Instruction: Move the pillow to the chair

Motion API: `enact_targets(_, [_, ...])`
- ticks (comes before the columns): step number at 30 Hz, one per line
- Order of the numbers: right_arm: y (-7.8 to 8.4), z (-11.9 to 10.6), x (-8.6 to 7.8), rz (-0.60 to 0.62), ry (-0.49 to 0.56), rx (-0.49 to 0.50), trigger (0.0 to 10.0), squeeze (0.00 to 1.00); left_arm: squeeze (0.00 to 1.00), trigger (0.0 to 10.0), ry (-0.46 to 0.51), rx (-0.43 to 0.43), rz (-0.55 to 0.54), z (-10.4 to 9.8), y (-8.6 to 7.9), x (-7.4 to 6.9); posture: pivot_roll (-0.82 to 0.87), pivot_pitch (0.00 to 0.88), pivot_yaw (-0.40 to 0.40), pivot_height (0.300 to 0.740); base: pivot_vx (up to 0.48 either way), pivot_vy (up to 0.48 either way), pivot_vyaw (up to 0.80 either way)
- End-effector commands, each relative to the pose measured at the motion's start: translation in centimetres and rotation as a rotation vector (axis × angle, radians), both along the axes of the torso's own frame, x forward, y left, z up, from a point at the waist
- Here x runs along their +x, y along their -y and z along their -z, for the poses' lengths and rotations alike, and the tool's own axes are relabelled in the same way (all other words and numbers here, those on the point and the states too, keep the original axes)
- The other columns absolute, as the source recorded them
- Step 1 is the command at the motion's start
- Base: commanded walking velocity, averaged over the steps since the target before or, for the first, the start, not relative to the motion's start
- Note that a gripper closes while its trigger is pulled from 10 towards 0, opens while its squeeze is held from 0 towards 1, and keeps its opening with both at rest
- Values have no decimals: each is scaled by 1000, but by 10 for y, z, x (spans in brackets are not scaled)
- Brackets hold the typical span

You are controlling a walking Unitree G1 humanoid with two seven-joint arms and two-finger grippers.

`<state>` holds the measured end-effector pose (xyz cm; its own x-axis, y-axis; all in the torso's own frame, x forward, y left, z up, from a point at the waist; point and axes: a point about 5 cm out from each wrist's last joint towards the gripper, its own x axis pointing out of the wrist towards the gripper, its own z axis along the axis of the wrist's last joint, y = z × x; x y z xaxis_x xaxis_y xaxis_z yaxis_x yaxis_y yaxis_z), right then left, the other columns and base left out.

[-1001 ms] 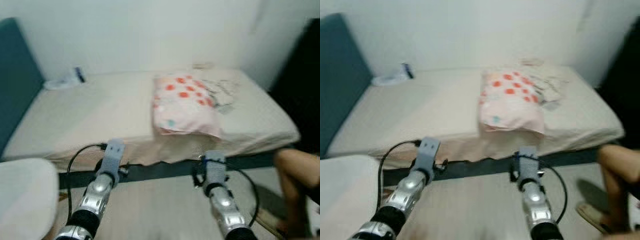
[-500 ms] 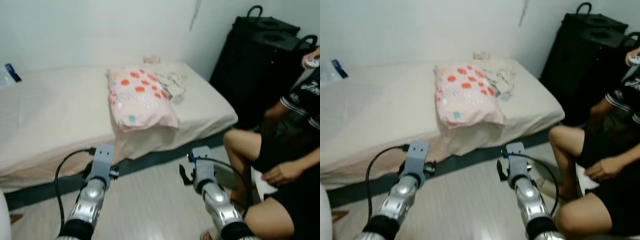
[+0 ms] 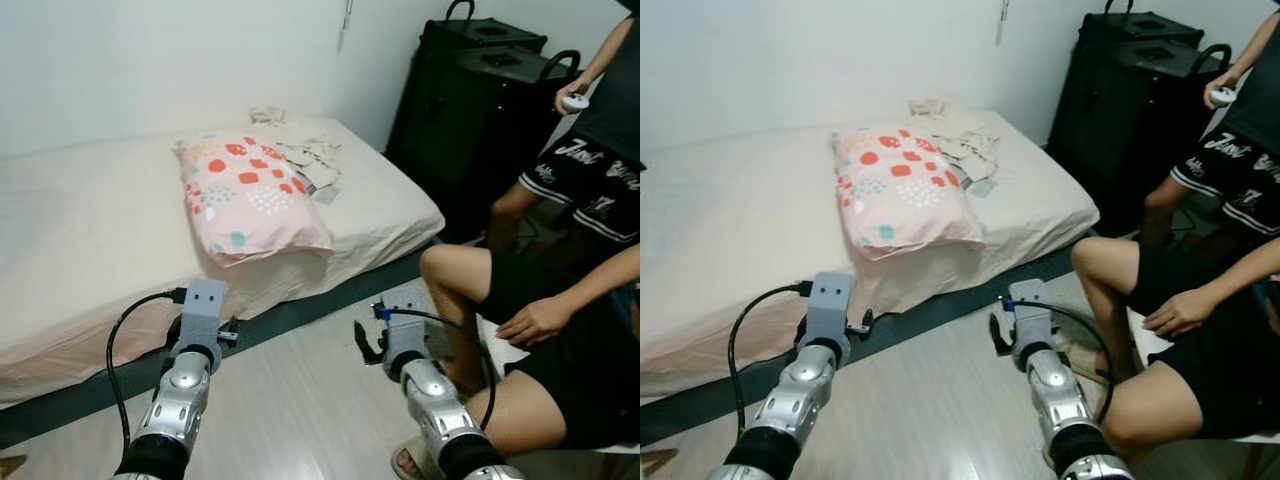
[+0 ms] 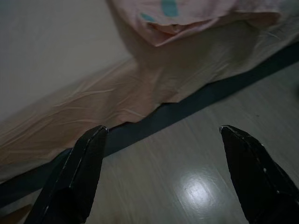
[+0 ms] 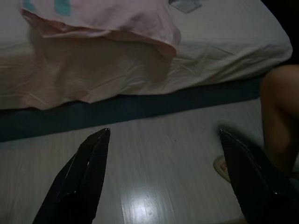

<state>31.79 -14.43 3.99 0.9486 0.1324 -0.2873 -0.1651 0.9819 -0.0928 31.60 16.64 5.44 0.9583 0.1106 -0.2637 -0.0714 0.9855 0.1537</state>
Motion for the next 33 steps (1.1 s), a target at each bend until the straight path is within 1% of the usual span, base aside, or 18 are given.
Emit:
enact_targets(1, [6,2,-1,23,-3,4,10000,0,0,10000,9,-16,8,0,4,0,-3,76,-53,740,0,0,0])
enact_targets(3, [7,2,-1,25,-1,4,10000,0,0,10000,24,-28,11,-2,5,0,-6,76,-51,740,0,0,0])
enact_targets(6, [9,2,-2,34,5,5,10000,0,0,10000,46,-36,18,-6,7,2,-11,73,-47,740,271,0,0])
enact_targets(11, [12,2,-1,49,6,3,10000,0,0,10000,52,-43,23,-7,9,3,-15,72,-46,740,302,0,0])
enact_targets(20, [11,1,-1,61,14,1,10000,0,0,10000,58,-39,32,-8,10,4,-19,67,-44,740,310,0,0])
enact_targets(30, [11,1,0,38,15,-20,10000,0,0,10000,63,-41,28,-9,10,4,-18,69,-49,740,317,0,0])
enact_targets(33, [11,1,0,39,13,-20,10000,0,0,10000,63,-41,27,-9,9,4,-18,69,-49,740,319,0,758])
